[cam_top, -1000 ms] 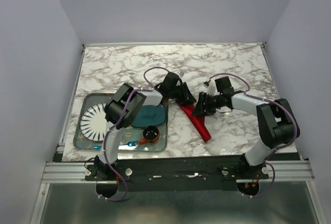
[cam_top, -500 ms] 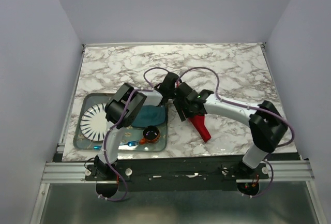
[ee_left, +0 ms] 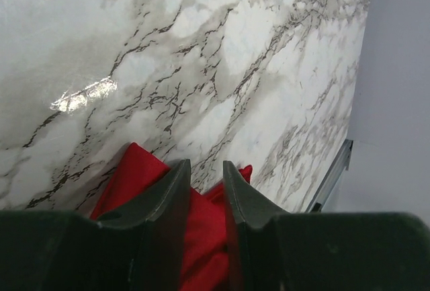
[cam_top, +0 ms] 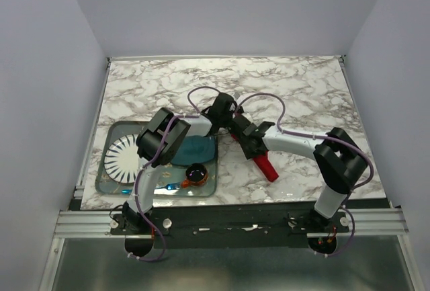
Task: Fold the napkin, place the utensils inside, and roll it up
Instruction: Roll the napkin with the utensil
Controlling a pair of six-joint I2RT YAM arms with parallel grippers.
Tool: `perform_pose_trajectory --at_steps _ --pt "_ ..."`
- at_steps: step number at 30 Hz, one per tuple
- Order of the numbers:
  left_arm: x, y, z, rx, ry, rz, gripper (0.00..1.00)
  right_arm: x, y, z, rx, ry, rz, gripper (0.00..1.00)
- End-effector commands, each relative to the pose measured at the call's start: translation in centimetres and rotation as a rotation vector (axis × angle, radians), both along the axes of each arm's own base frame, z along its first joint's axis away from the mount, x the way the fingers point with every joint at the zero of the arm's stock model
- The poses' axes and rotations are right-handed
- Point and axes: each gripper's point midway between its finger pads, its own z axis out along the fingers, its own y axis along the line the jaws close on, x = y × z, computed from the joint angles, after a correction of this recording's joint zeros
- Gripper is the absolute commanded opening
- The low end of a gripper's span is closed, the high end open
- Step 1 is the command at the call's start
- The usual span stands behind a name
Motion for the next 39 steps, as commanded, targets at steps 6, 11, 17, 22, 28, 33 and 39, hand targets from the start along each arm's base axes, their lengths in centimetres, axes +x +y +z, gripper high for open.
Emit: perform_pose_trajectory --at_steps 6,11,17,22,28,33,39 --pt "2.0 0.3 7.7 -0.019 -0.085 0.001 0.44 -0.5 0.8 -0.1 0.565 0.21 -0.012 0.33" --pt "2.1 -0.4 11.0 -0.083 -0.098 -0.006 0.45 -1.1 1.5 -0.8 0.798 0.348 -0.018 0.31" --pt "0.4 0.1 8.9 -0.06 -0.062 -0.014 0.44 -1.8 1.4 -1.9 1.061 0.504 -0.114 0.3" --pt "-1.5 -0.4 4.7 -0.043 -0.003 -0.028 0.41 -1.3 1.1 -1.8 1.194 0.541 -0.142 0.3" --pt "-1.6 0.0 -0.3 0.021 0.049 -0.025 0.39 -0.6 0.7 -1.5 1.159 0.488 -0.14 0.36" --pt "-1.7 0.6 -1.8 0.064 0.045 -0.02 0.38 0.0 -1.3 -0.2 0.982 0.396 -0.147 0.49" --pt "-1.9 0.7 -2.5 0.07 0.057 -0.016 0.37 1.0 -2.0 3.5 0.765 0.249 -0.098 0.6"
